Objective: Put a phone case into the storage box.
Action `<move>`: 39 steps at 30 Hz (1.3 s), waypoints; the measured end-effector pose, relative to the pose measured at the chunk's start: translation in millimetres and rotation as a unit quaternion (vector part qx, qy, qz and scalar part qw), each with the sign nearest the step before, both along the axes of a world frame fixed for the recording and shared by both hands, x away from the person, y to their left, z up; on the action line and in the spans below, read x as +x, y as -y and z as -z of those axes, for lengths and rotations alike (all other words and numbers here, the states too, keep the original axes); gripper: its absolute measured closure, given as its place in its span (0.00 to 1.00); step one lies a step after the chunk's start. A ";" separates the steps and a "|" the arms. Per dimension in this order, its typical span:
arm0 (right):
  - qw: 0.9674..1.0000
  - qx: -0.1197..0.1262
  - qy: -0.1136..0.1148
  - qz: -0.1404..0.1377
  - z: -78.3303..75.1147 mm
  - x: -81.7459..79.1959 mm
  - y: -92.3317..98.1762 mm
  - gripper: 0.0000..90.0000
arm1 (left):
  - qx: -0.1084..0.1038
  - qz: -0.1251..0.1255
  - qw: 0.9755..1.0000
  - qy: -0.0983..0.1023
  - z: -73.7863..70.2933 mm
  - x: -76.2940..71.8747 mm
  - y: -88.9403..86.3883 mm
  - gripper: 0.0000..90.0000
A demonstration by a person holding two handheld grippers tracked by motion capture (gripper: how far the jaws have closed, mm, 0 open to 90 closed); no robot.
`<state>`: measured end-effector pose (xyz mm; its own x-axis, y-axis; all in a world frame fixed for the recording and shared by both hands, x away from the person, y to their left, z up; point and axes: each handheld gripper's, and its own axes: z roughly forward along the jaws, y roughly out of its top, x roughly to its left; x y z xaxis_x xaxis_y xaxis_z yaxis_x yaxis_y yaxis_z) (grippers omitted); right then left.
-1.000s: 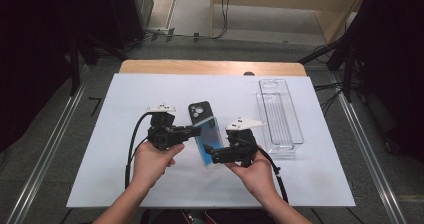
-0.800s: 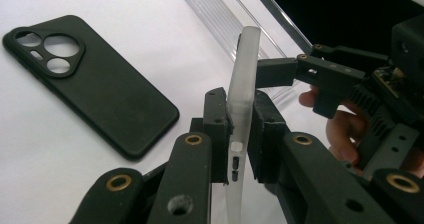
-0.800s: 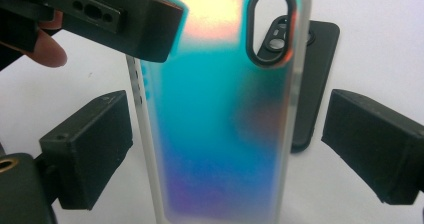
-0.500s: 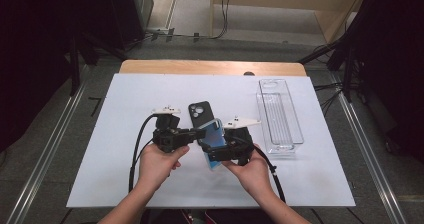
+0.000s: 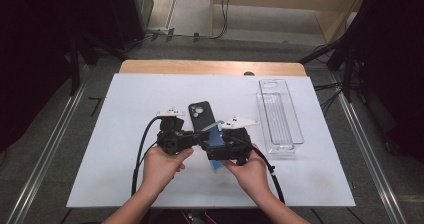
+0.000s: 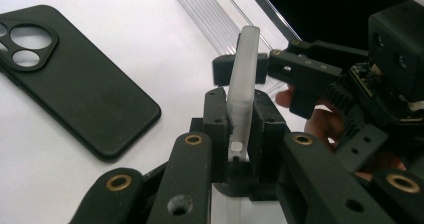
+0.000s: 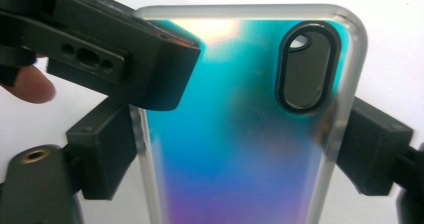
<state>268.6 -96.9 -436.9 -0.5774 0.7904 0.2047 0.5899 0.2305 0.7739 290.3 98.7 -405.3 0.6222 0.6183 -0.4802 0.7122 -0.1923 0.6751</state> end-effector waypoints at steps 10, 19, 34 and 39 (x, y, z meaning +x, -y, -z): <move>1.000 -0.005 0.003 0.001 -1.4 -0.7 0.5 0.17 | -0.004 0.000 1.000 0.003 0.3 -0.7 0.4 0.90; 1.000 -0.015 -0.001 -0.011 -0.5 -0.6 -1.1 0.17 | -0.009 -0.001 1.000 0.013 -4.4 0.7 -4.9 0.73; 1.000 0.007 -0.009 -0.022 -2.4 7.4 16.8 0.17 | -0.010 0.011 1.000 0.008 -17.1 5.2 -30.9 0.49; 0.999 0.016 -0.006 -0.042 -4.8 11.2 26.0 0.17 | -0.012 0.044 0.999 0.018 -14.7 7.6 -40.1 0.40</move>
<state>279.7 -122.8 -432.1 -0.6384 0.7325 0.2364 0.5785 0.2541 0.7751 297.9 138.9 -390.6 0.6914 0.5487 -0.4701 0.6677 -0.2367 0.7058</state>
